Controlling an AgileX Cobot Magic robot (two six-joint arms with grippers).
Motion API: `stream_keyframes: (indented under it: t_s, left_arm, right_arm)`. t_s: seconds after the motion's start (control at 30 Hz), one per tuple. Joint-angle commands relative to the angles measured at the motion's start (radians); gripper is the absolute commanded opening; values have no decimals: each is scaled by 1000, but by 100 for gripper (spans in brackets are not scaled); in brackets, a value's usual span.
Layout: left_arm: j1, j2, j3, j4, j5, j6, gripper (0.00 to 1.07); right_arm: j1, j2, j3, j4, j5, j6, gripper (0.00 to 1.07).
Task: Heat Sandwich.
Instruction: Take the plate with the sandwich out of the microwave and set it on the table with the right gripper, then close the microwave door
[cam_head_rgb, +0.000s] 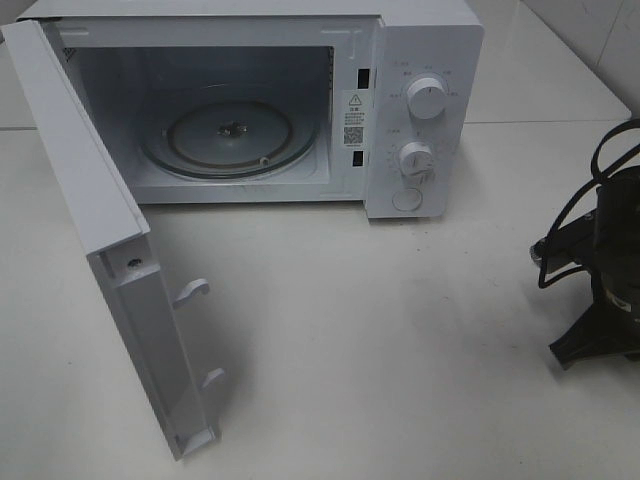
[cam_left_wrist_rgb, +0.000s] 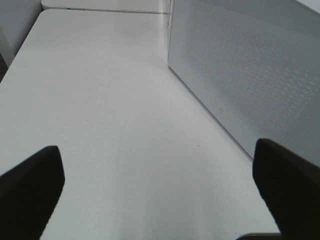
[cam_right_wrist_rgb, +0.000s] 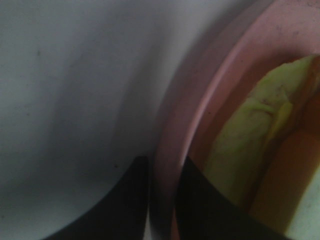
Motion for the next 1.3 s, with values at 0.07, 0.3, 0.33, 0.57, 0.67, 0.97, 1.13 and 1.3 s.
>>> stream_keyframes:
  t_s: [0.07,0.3,0.33,0.57,0.67,0.97,1.13,1.3]
  left_arm:
    - [-6,-16,2,3,0,-5,98]
    - [-6,-16,2,3,0,-5,98]
    - [-6,-16,2,3,0,-5,98]
    - [-6,-16,2,3,0,-5,98]
    - [-6,-16,2,3,0,-5,98]
    - [-6,-16,2,3,0,-5,98]
    - [-6,-16,2,3,0,-5,98]
    - [-6,-16,2,3,0,-5,98]
  right_arm:
    - [-7,-62,3,31,2,-37,43]
    - [-7,-163,3,186,-5,-285,64]
    - [-7,-183,3,210,-6,-305,68]
    - [-7,-347,3,371,2,-382,81]
    - [-7,-409,3,496,2,-477,80]
    - [-4,-574,3,711,44,-658,77]
    - [-4,-648,3,752,88,-680,76]
    - [-4,-717,3,805,130,-722,76]
